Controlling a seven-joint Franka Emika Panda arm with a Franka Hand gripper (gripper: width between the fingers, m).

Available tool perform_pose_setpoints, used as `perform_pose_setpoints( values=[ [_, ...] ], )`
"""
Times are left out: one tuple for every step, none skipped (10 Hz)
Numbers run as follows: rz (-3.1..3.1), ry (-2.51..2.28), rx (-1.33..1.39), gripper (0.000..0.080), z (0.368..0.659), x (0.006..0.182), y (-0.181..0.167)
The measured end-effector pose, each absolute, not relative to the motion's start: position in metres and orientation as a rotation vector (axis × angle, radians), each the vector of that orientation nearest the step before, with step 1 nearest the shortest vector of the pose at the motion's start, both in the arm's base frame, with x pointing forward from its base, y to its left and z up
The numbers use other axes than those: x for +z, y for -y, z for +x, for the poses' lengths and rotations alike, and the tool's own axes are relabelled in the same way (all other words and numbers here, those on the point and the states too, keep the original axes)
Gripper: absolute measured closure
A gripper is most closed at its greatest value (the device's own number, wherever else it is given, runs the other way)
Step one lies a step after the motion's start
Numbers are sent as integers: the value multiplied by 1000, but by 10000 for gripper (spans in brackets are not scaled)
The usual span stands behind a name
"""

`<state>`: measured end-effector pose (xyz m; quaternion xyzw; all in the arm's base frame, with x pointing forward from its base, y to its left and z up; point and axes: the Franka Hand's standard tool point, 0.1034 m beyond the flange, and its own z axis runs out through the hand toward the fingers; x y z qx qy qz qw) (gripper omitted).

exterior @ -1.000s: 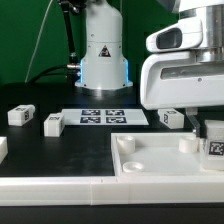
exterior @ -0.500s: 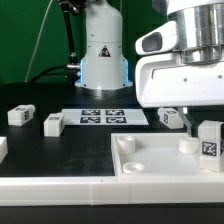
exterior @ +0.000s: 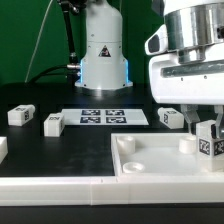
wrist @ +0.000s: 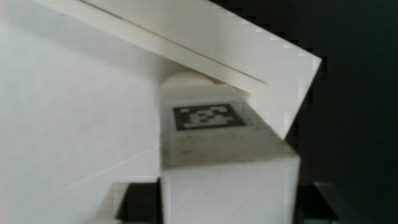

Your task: Assemble one leg

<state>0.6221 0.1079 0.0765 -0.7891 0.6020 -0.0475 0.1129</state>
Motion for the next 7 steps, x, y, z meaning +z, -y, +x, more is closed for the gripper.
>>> perform_pose_setpoints(
  values=[
    [-2208,-1882,-110,495,621,76,-108],
    [-2131,-1962,-88,495,621,76,-109],
    [-2072,-2021,-74,495,620,76,-109],
    [-1959,-2119,-44,495,619,76,-110],
    [-1892,-2175,-28,495,619,76,-111],
    [-1844,-2212,-18,495,619,76,-112],
    [-1794,-2249,-6,495,619,76,-113]
  ],
)
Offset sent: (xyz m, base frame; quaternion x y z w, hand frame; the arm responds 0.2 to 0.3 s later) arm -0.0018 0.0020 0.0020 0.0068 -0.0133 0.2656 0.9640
